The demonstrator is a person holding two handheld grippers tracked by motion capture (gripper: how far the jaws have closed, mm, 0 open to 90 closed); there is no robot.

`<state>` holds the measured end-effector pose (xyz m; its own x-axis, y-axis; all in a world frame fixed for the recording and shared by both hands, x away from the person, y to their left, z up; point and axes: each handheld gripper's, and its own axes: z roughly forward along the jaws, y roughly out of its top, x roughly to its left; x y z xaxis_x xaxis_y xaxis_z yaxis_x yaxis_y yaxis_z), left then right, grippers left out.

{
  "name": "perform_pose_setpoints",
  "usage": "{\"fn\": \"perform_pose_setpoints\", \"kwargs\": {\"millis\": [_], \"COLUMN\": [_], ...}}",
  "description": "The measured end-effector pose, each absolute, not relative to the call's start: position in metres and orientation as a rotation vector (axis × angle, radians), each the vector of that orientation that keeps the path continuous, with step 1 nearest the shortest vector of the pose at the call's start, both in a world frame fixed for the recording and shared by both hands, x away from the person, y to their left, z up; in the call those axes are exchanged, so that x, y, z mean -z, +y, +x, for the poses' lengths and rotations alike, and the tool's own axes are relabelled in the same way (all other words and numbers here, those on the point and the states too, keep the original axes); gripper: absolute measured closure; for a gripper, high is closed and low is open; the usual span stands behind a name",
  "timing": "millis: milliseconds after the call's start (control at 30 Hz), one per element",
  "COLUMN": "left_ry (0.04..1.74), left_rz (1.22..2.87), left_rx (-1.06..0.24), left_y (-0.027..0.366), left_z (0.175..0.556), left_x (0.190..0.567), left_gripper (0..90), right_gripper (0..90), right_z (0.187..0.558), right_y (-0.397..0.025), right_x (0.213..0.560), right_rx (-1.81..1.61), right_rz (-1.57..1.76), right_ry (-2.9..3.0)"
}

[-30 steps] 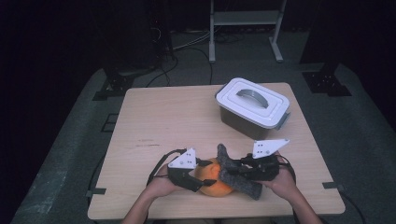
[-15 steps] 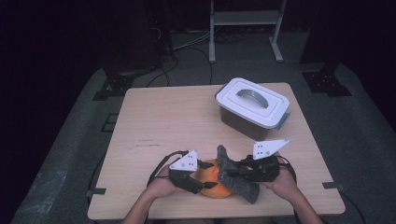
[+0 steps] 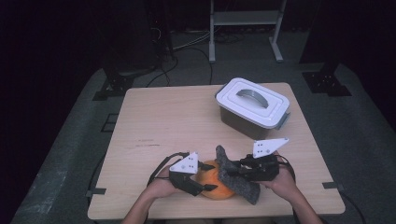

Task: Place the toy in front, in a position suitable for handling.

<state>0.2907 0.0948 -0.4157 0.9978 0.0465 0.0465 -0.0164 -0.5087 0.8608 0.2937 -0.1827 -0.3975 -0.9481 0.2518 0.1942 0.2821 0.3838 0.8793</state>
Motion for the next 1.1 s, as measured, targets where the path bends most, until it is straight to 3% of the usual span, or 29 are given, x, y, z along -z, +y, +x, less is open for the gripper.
{"fn": "perform_pose_setpoints", "kwargs": {"millis": [467,733,1100], "left_ry": [-0.034,0.073,0.229], "left_rz": [2.103,2.063,2.015], "left_rx": [-0.077,-0.057,-0.012], "left_y": [0.095,0.111,0.125], "left_z": [0.289,0.300,0.315], "left_x": [0.416,0.417,0.421], "left_gripper": [38.7,39.3,38.7], "right_gripper": [71.4,71.3,71.3], "right_z": [0.294,0.301,0.295], "right_y": [-0.184,-0.201,-0.190], "right_x": [0.399,0.417,0.407], "right_rx": [1.594,1.545,1.624], "right_rz": [-0.471,-0.580,-0.549], "right_ry": [-2.579,-2.539,-2.613]}}
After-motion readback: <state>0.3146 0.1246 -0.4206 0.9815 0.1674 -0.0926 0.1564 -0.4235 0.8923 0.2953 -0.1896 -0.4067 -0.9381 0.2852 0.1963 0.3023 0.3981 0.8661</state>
